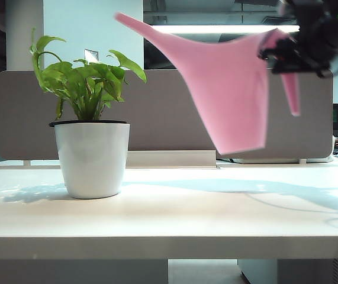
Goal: Pick up the watering can from the table, water the potted plant, and put the can back.
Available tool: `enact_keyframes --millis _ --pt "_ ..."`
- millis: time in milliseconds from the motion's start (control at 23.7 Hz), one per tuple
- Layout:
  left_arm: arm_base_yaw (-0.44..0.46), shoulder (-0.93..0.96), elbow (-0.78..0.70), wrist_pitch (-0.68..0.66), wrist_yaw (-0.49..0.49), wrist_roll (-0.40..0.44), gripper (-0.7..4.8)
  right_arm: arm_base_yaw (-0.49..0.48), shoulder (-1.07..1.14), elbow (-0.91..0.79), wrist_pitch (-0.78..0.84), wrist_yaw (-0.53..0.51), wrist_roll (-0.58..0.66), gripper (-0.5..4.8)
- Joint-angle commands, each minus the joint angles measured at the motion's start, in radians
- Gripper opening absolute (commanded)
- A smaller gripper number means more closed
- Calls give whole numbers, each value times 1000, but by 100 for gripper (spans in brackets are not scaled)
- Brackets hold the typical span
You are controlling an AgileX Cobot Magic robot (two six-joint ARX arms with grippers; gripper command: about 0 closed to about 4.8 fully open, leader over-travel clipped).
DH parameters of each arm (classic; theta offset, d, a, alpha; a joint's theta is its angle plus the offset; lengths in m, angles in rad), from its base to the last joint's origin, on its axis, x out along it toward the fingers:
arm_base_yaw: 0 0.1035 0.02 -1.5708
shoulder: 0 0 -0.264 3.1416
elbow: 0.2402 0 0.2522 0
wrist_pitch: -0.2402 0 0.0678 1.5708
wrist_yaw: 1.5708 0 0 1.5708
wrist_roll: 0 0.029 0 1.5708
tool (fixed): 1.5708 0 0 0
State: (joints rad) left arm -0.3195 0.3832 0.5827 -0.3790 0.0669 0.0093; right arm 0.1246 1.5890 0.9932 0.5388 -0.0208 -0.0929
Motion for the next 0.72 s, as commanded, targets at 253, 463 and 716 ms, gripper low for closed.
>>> enact_keyframes --millis 253,463,716 --pt "-1 1 0 13 0 1 -5 -66 6 -121 272 -35 74 -1" --pt "-1 1 0 13 1 1 -5 -69 66 -171 389 -35 110 -1" --pt "-1 1 -2 13 0 1 -5 -68 138 -174 511 -35 120 -1"
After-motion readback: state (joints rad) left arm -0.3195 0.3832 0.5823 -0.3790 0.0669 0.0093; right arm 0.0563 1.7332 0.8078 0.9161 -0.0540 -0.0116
